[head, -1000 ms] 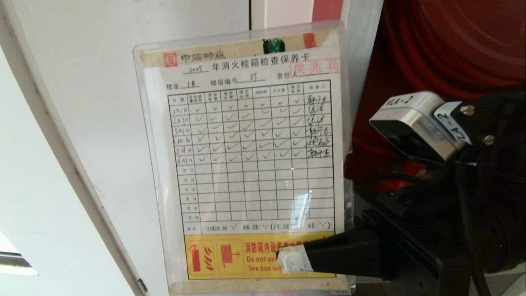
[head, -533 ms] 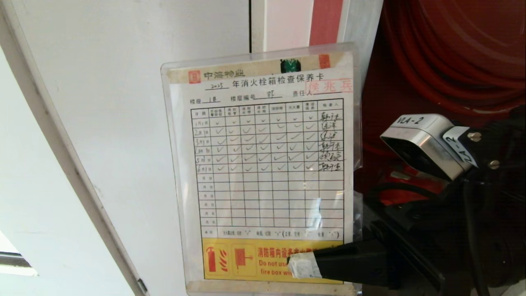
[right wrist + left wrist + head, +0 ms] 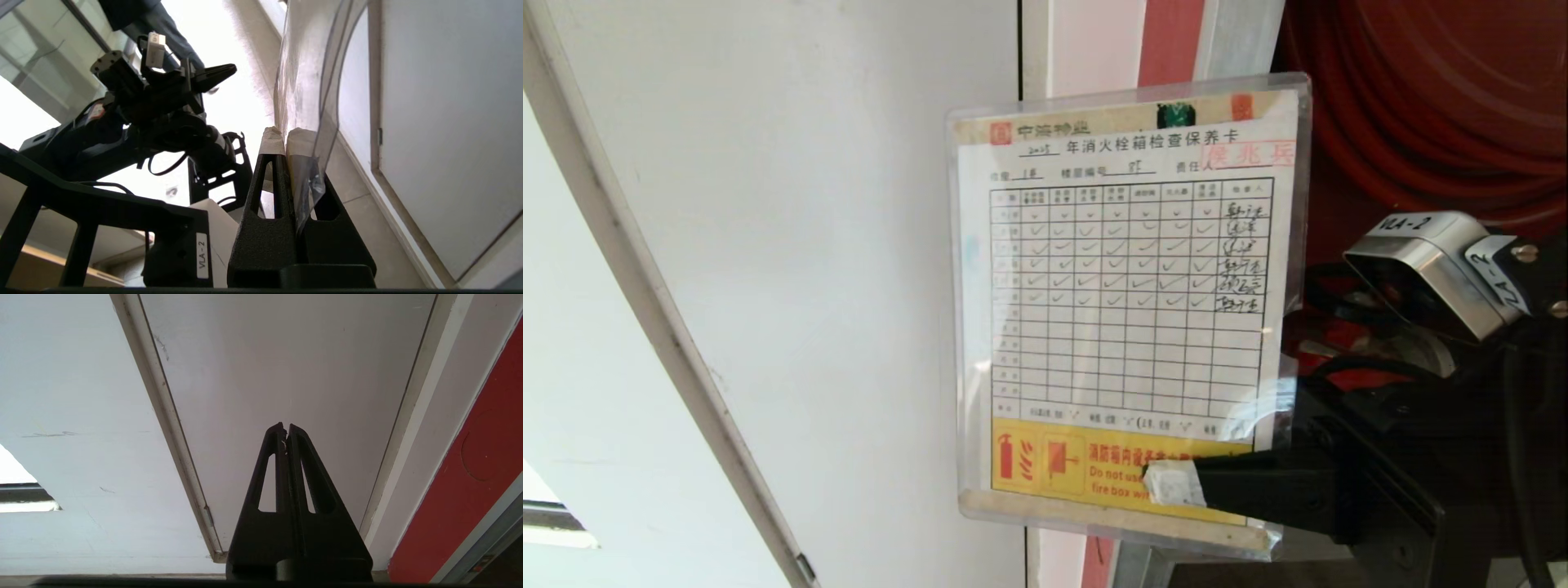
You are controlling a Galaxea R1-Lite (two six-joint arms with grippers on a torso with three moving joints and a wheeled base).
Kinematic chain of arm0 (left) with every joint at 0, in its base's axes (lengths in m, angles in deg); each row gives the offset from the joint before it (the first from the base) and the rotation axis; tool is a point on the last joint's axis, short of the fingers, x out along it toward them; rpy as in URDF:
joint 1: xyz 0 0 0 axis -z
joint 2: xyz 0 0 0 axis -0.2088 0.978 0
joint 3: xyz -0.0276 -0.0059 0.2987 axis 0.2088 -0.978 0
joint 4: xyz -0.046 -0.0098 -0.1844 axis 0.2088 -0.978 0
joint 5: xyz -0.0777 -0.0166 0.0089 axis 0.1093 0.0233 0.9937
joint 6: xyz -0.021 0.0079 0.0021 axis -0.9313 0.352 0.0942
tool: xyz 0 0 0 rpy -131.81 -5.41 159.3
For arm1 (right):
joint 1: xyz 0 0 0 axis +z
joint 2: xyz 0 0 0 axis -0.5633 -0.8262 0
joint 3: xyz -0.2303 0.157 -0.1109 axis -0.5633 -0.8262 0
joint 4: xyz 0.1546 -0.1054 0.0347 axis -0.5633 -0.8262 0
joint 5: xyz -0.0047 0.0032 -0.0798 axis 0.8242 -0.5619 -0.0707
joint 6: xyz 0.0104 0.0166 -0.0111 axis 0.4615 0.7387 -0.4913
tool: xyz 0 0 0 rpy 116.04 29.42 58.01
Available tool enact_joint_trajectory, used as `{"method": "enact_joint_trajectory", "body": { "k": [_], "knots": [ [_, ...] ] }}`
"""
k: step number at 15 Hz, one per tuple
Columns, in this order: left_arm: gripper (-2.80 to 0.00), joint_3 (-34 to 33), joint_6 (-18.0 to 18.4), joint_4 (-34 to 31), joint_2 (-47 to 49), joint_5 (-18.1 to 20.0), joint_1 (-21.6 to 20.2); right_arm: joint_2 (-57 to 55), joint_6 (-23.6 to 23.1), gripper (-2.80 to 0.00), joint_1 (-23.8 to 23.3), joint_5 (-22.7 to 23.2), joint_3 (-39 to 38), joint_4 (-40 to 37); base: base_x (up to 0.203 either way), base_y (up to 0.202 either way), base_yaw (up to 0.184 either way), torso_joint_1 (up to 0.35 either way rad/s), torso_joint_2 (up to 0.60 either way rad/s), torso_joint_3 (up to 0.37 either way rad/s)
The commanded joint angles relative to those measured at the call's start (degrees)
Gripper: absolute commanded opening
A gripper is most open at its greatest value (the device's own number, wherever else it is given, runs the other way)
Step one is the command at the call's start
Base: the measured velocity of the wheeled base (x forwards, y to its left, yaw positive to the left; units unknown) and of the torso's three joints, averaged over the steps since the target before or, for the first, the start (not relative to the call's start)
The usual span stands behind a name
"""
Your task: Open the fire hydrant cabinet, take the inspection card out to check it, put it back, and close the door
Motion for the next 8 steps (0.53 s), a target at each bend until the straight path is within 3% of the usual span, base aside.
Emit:
{"method": "enact_joint_trajectory", "body": {
  "k": [1, 4, 8],
  "knots": [
    [-2.80, -0.4, 0.0, 0.0, 0.0, 0.0, 0.0, 3.4, 0.0, -2.80, -2.0, 0.2, -0.5, -1.2, 0.000, 0.000, 0.000, 0.000, 0.00, 0.000],
    [-2.80, -0.4, 0.0, 0.0, 0.0, 0.0, 0.0, 8.6, 0.0, -2.80, -5.2, 0.2, -0.9, -6.0, 0.000, 0.000, 0.000, 0.000, 0.00, 0.000],
    [-2.80, -0.4, 0.0, 0.0, 0.1, 0.0, 0.0, 17.8, 0.0, -2.80, -6.0, 0.2, -1.6, -13.9, 0.000, 0.000, 0.000, 0.000, 0.00, 0.000]
  ]
}}
